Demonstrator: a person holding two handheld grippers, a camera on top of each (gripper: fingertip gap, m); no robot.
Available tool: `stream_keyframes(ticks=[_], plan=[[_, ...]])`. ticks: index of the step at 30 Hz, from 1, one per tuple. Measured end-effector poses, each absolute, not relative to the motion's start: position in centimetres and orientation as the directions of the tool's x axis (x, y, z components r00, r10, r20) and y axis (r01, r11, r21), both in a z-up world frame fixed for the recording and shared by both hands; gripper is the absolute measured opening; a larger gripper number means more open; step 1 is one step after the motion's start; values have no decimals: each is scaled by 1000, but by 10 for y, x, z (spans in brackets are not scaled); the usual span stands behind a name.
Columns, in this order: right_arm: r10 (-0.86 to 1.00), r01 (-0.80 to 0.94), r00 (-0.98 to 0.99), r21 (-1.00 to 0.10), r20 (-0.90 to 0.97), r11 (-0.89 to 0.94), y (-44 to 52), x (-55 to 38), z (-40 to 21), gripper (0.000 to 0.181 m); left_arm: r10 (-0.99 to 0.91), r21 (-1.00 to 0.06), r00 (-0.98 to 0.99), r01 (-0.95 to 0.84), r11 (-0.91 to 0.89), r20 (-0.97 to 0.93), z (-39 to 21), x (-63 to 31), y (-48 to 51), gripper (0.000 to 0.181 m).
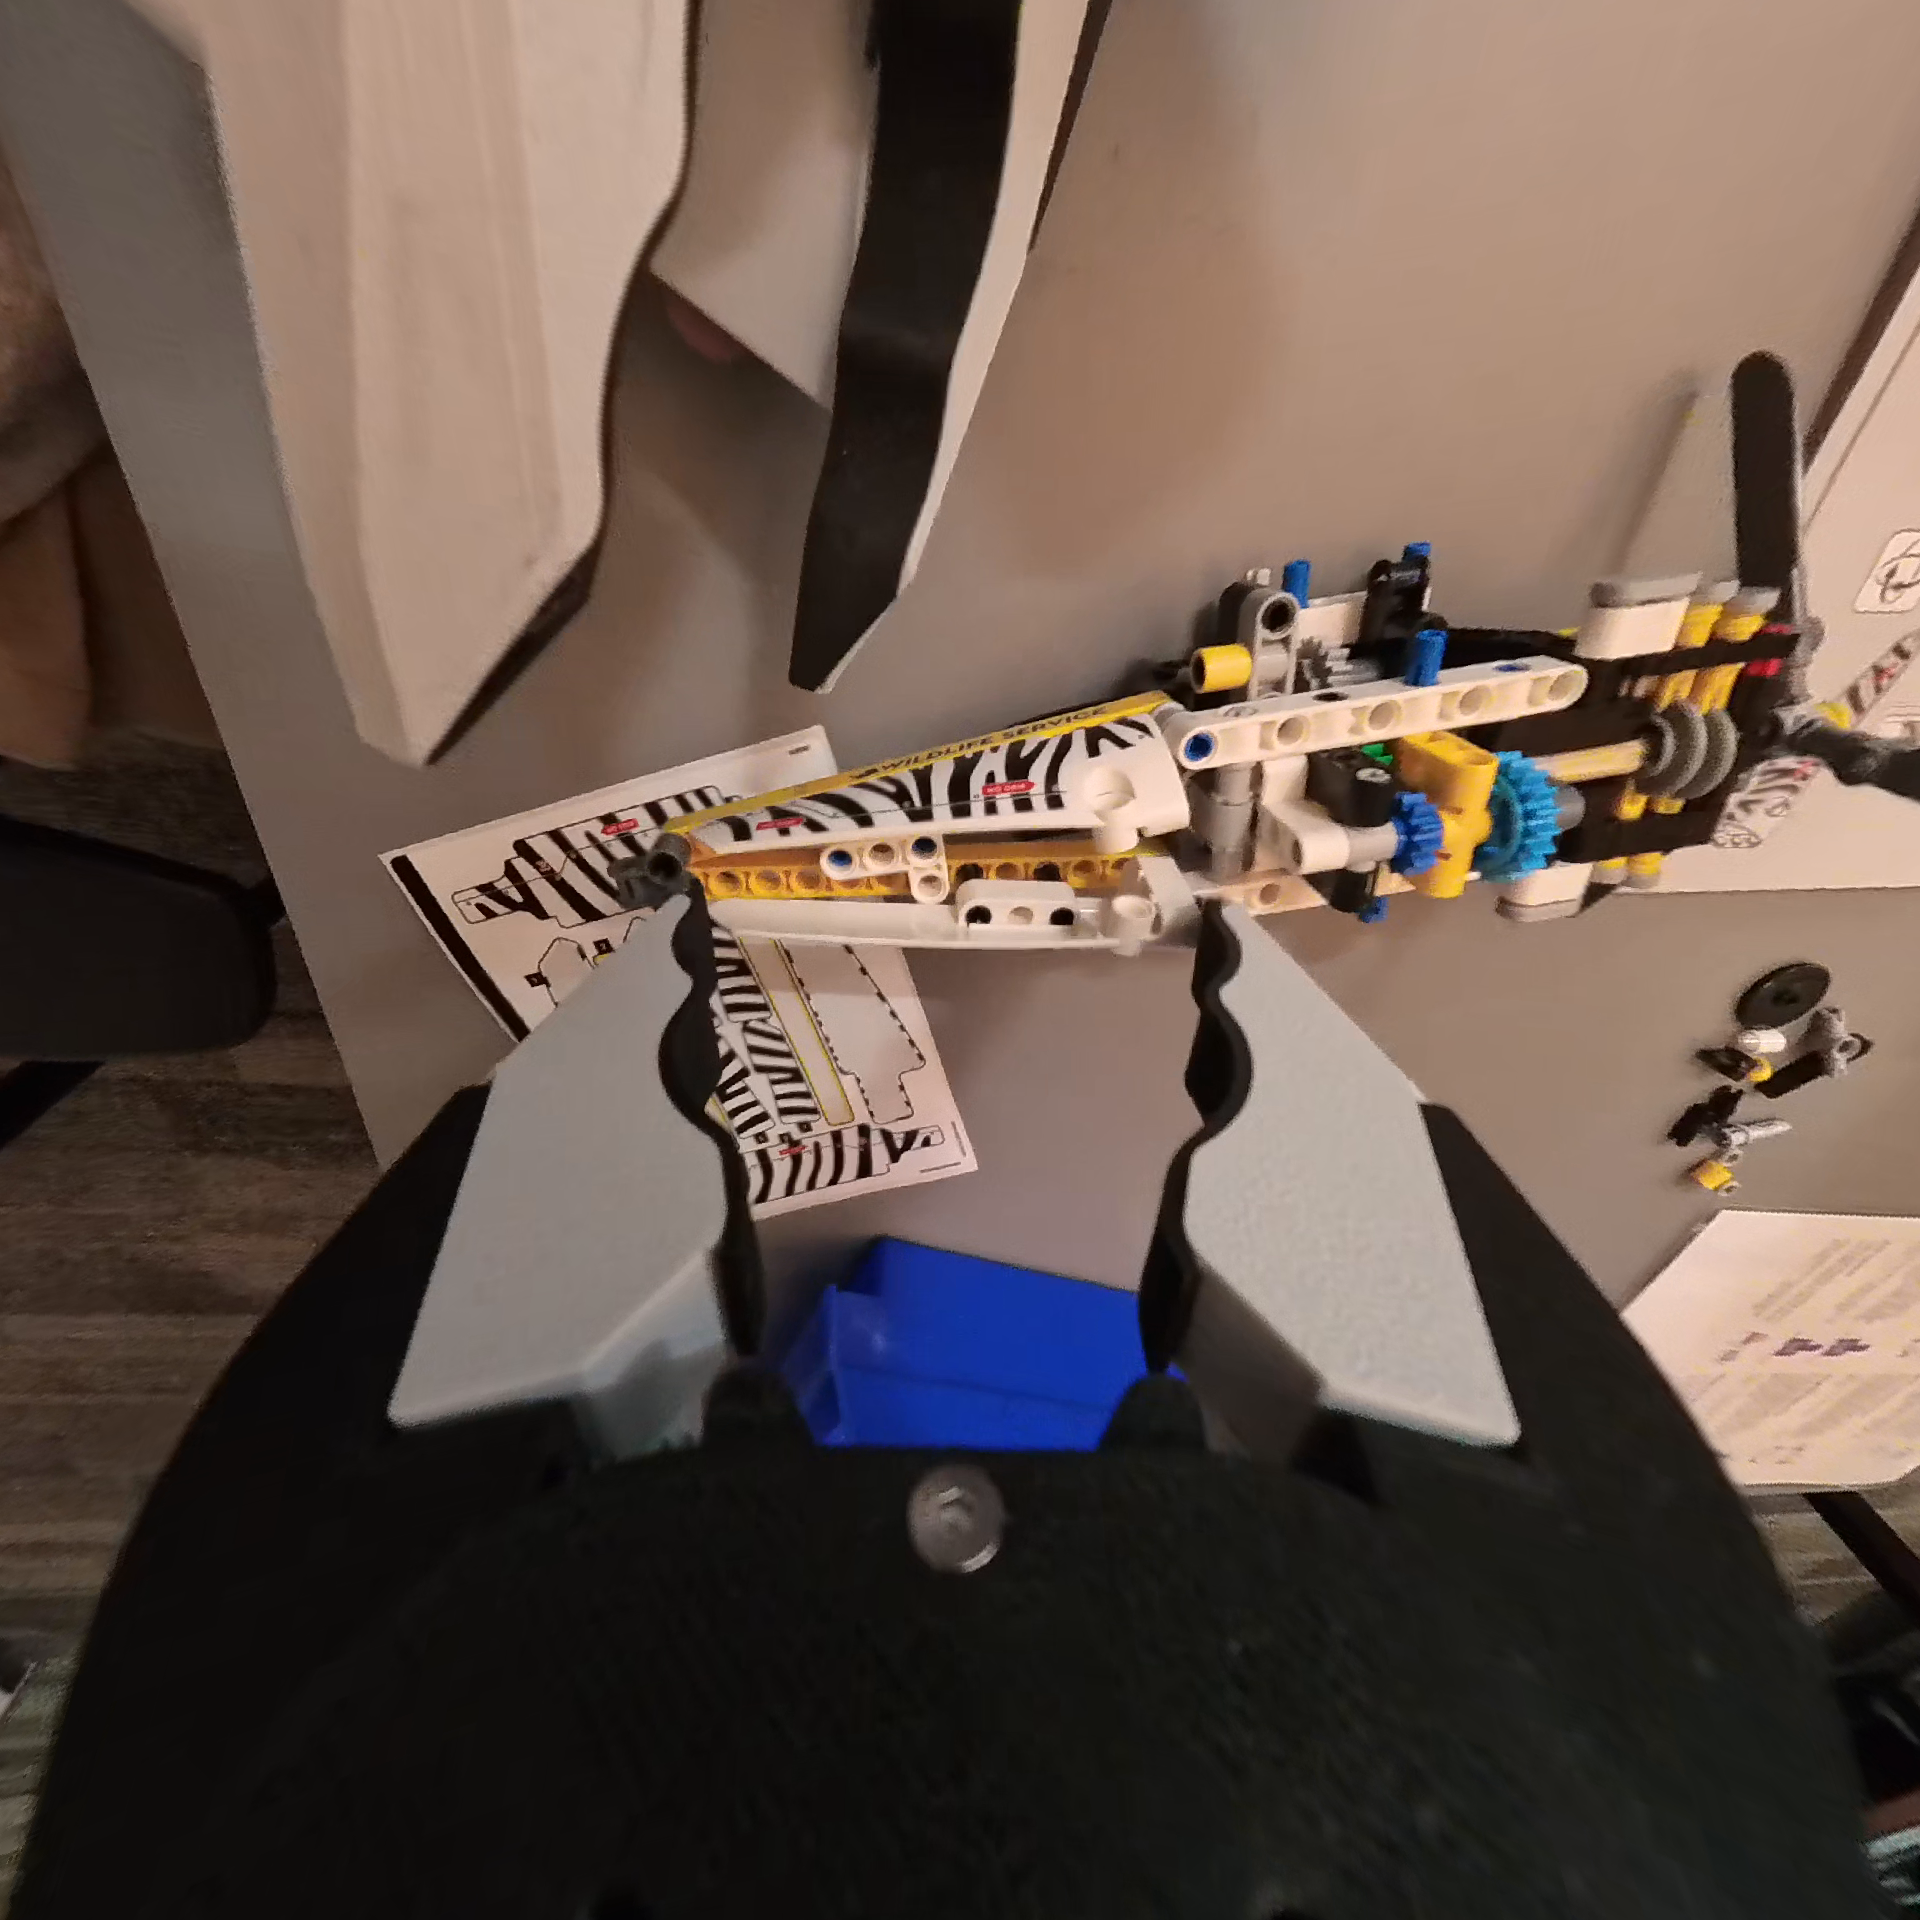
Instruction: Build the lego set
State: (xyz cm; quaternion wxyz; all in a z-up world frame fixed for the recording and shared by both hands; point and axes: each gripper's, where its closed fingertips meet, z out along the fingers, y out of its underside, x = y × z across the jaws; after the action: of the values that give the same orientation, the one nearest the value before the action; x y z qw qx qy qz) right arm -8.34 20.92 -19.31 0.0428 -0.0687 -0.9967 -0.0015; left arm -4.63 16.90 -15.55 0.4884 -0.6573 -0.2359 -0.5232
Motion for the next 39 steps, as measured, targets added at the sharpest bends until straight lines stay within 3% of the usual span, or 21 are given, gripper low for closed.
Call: stream_keyframes(ticks=[1, 13, 24, 39], plan=[[140, 140, -987, -6, 85, 990, 209, -84, -193, 91, -201, -395, 341, 821, -411, 918, -155, -46, 169, 65], [96, 98, -991, 15, 89, 995, 206, -83, -195, 92, -204, -393, 337, 823, -411, 919, -155, -47, 168, 65], [155, 151, -983, -54, 93, 987, 206, -83, -195, 91, -204, -389, 333, 823, -413, 921, -155, -47, 168, 65], [117, 110, -987, -68, 107, 992, 203, -85, -197, 91, -178, -435, 399, 789, -434, 900, -162, -42, 171, 65]])
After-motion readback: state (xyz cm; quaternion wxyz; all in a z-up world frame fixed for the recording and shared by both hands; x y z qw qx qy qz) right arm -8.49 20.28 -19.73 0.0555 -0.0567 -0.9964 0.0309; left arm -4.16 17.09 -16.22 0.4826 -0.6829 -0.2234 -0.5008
